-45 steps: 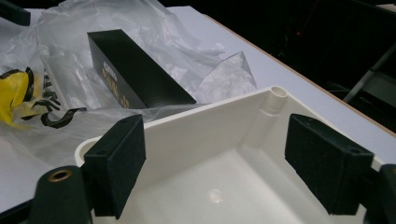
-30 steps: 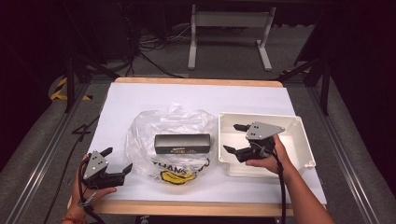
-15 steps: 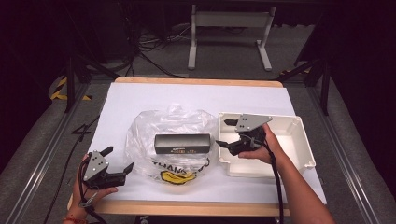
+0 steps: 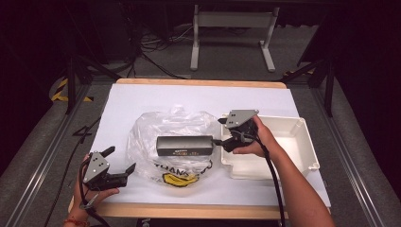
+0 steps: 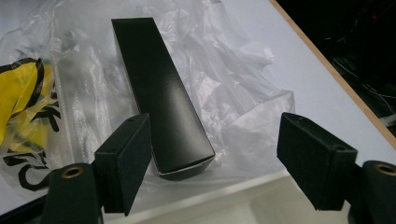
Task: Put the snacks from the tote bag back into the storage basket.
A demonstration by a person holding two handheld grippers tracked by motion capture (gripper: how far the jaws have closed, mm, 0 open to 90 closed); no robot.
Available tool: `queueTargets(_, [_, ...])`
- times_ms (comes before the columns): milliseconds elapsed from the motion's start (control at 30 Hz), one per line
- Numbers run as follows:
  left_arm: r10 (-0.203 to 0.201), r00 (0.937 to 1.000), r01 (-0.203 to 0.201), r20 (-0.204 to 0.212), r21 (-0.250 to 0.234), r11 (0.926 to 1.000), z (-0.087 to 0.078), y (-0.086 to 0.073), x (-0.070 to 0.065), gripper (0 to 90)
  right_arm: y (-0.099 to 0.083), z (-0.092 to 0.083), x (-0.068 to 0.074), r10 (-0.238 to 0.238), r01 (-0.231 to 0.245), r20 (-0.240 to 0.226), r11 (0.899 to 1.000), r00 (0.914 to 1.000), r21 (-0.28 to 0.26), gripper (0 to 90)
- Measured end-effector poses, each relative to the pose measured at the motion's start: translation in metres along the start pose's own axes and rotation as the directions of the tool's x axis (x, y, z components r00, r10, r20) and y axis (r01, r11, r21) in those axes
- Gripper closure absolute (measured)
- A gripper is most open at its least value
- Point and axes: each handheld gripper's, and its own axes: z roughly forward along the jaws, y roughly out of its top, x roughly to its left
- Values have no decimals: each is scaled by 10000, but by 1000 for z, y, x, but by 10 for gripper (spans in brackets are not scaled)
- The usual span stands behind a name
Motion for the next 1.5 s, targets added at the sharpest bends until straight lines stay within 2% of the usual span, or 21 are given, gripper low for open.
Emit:
queueTargets(333, [109,9999,-109,130,22,9999,1,0,-1,86,18,22,3,-659,717,-788,9947,9947,733,297])
queueTargets(500, [102,9998,-102,157,29,9999,1,0,-1,87,25,34,7,-1004,1157,-1224,9854,9874,1249,300])
queueTargets(667, [115,9998,-115,181,26,9999,0,0,-1,88,31,46,13,-1337,1611,-1672,9734,9768,1628,299])
queueTargets(733, [102,9998,-103,194,29,9999,0,0,-1,88,32,51,15,-1437,1778,-1804,9656,9730,1899,299])
queueTargets(767, [102,9998,-103,194,29,9999,0,0,-1,88,32,51,15,-1437,1778,-1804,9656,9730,1899,299])
queueTargets(867, [60,9996,-61,265,25,10000,0,0,-1,88,32,58,17,-1627,2043,-1932,9539,9676,2199,299])
queueTargets(933, [77,9995,-78,297,31,10000,1,0,-2,88,33,64,17,-1795,2302,-2108,9409,9609,2483,299])
queueTargets(1167, [82,9995,-83,300,43,10000,0,-1,-1,89,35,76,17,-1930,2611,-2417,9198,9509,2928,299])
queueTargets(1200, [82,9995,-83,300,43,10000,0,-1,-1,89,35,76,17,-1930,2611,-2417,9198,9509,2928,299])
queueTargets(1300, [90,9996,-92,284,55,9999,0,-1,-1,89,35,83,17,-1904,2648,-2415,9065,9516,3288,299])
queueTargets(1333, [90,9995,-92,304,56,9999,0,-1,-1,89,34,85,17,-1876,2615,-2364,9046,9534,3367,299])
queueTargets(1500, [99,9993,-103,359,110,9999,1,-1,-2,91,34,94,16,-1792,2630,-2499,8954,9516,3593,307])
